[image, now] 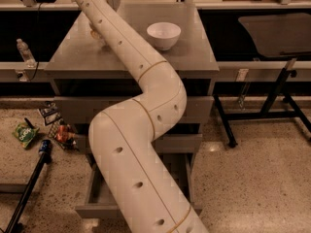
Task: Place water bottle into bottom drawer
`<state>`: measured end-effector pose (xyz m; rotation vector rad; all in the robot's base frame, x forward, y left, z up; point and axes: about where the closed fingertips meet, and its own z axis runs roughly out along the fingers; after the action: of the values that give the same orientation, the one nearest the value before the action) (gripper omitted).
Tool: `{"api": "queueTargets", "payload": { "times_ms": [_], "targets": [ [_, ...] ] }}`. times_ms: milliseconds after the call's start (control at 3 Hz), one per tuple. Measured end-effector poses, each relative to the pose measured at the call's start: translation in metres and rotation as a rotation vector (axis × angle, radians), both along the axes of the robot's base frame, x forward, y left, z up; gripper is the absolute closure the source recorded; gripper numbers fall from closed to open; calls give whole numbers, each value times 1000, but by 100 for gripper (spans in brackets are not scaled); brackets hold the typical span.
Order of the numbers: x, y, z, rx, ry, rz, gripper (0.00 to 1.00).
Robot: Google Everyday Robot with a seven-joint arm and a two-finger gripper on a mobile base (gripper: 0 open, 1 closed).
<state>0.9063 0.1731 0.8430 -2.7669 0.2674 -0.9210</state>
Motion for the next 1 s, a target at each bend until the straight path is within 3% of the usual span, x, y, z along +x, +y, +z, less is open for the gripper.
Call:
{"api": "queueTargets", "payload": {
  "times_ms": [333, 667, 1000],
  "targets": [
    [-4, 2, -12, -19, 31, 26, 79],
    [-5, 2, -7, -19, 31, 26, 100],
    [-7, 1, -7, -18, 31, 26, 100]
  ]
}}
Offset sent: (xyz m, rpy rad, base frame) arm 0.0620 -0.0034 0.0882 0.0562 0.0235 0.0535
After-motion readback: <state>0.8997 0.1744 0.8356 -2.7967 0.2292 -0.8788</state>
